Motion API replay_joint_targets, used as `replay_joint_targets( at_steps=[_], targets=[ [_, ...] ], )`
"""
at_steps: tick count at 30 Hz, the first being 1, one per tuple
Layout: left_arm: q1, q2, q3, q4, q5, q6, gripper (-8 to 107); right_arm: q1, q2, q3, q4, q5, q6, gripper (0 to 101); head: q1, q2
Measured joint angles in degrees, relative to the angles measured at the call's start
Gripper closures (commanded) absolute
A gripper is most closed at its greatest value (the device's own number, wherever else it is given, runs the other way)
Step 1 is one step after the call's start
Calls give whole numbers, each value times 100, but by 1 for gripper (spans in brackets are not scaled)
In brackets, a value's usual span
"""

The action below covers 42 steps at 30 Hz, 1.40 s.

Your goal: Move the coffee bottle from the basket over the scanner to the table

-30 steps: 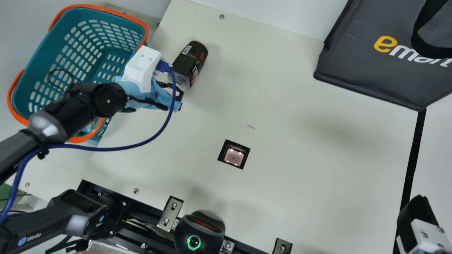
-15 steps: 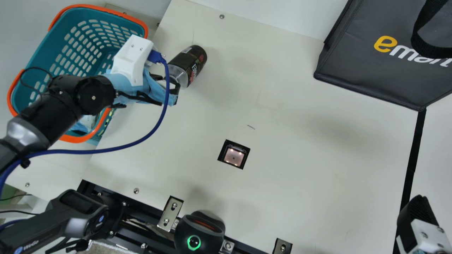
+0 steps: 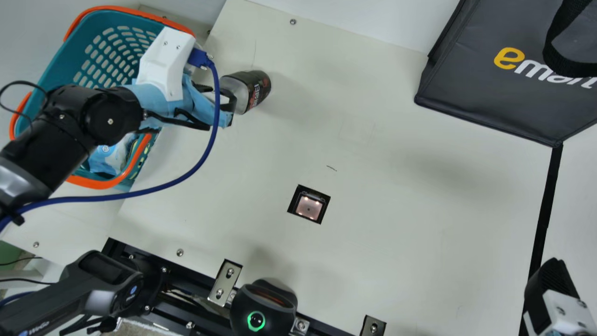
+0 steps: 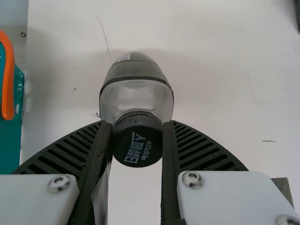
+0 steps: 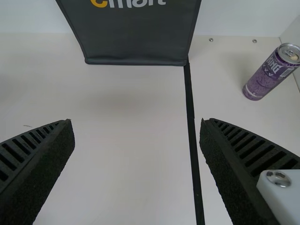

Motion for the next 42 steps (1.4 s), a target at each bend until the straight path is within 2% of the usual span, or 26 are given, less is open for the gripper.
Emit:
replay_joint_targets(
  at_steps=[13,19,31,42],
  targets=[
    [-104,47,-454,159,189,-258,107,0,0,0,0,0,0,6,0,0],
    [-158,119,-556,213,338,-340,87,0,0,0,0,0,0,6,-9,9],
    [-251,472,-620,225,1031,-670,47,0,0,0,0,3,0,6,0,0],
    [-578,828,-233,399,832,-1228,10,0,0,0,0,3,0,6,0,9]
  ],
)
